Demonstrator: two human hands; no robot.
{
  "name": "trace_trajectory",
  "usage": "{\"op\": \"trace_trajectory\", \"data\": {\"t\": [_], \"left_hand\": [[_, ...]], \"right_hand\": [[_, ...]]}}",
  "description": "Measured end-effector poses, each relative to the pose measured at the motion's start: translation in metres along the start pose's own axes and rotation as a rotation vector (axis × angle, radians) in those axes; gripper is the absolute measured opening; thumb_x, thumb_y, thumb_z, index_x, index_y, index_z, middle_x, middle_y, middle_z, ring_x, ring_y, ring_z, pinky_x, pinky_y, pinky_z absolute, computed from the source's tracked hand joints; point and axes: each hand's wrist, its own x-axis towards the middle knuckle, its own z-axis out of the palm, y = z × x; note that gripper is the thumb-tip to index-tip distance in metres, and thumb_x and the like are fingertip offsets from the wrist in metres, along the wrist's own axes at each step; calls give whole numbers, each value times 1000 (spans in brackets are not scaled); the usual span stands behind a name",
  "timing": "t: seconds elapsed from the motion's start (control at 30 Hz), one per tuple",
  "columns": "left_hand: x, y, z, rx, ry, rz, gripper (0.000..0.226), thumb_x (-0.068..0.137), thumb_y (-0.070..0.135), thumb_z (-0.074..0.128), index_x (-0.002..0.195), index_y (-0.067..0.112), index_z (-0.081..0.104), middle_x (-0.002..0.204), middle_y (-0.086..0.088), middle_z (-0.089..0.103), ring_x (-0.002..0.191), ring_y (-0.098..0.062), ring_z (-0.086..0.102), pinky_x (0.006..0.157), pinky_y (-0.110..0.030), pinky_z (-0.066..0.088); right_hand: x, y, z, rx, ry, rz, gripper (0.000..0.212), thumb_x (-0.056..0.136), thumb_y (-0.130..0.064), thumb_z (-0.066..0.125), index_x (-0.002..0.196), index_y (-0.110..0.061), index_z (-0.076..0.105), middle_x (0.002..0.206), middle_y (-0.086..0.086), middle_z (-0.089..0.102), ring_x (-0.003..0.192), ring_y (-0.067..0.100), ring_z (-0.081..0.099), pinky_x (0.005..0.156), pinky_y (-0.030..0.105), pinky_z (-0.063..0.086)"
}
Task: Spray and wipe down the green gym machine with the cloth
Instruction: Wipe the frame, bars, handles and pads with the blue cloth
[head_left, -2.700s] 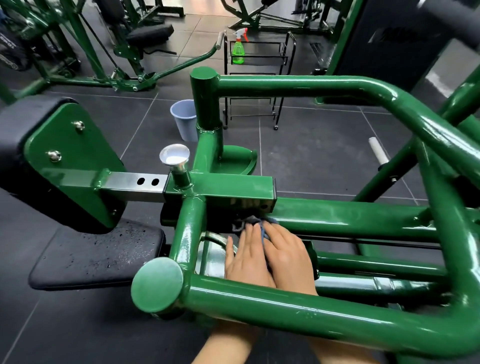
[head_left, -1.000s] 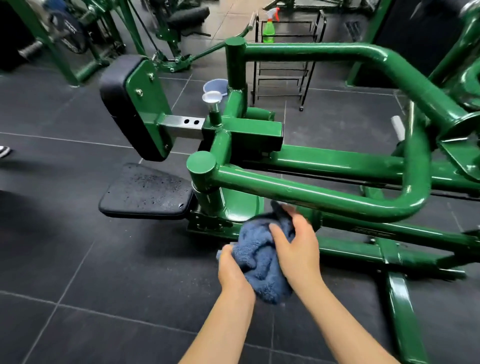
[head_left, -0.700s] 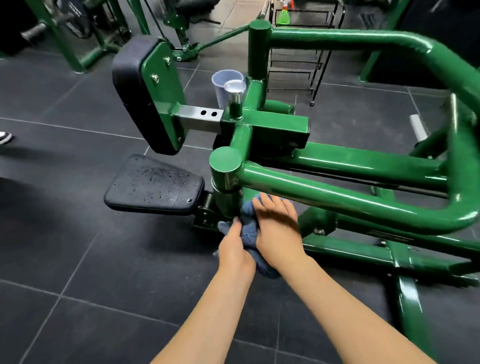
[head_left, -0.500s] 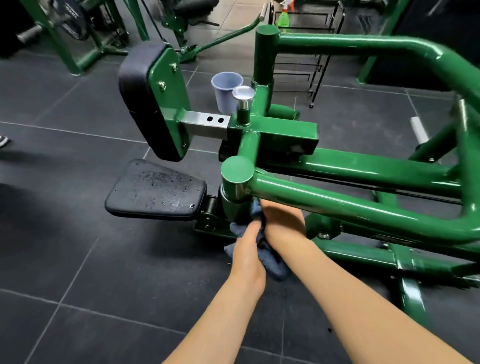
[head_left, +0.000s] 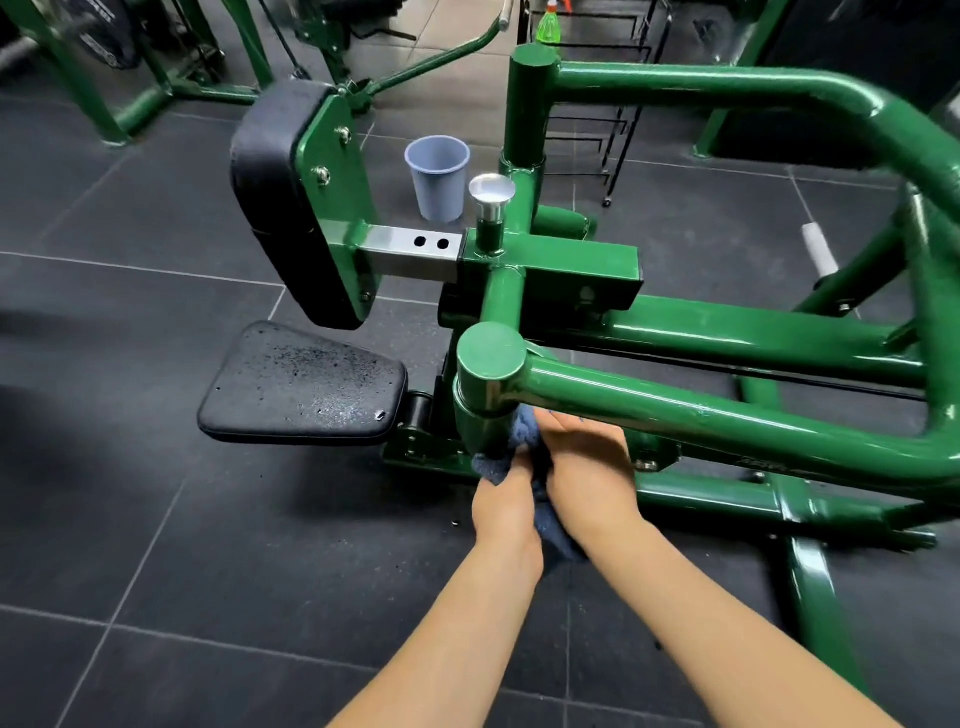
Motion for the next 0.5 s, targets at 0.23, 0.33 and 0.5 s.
{"op": "trace_trajectory", "data": {"t": [0.23,0.33,0.5], "left_hand": [[-5,-2,-3,24,-114,-168,83,47,66,82,114,19,66,95,-3,73,90,-24,69,83,-42,56],[-25,4,-6,188,-83,-48,61,63,57,75,101,10,65,79,-3,71,78,-23,68,75,-41,58],[-69,7,-16,555,41,481,37,83,36,71,111,19,54,111,1,61,102,-15,59,94,-38,48]], "right_hand": [[7,-4,4,107,23,154,14,94,-25,43,99,-24,56,94,-5,60,77,15,53,64,12,33],[-17,9,4,292,41,21,33,95,-17,43,120,-19,63,114,-10,62,103,4,56,73,-9,25],[-14,12,-16,189,48,71,24,89,-25,48,104,-26,67,107,-5,69,101,18,61,78,22,40]]}}
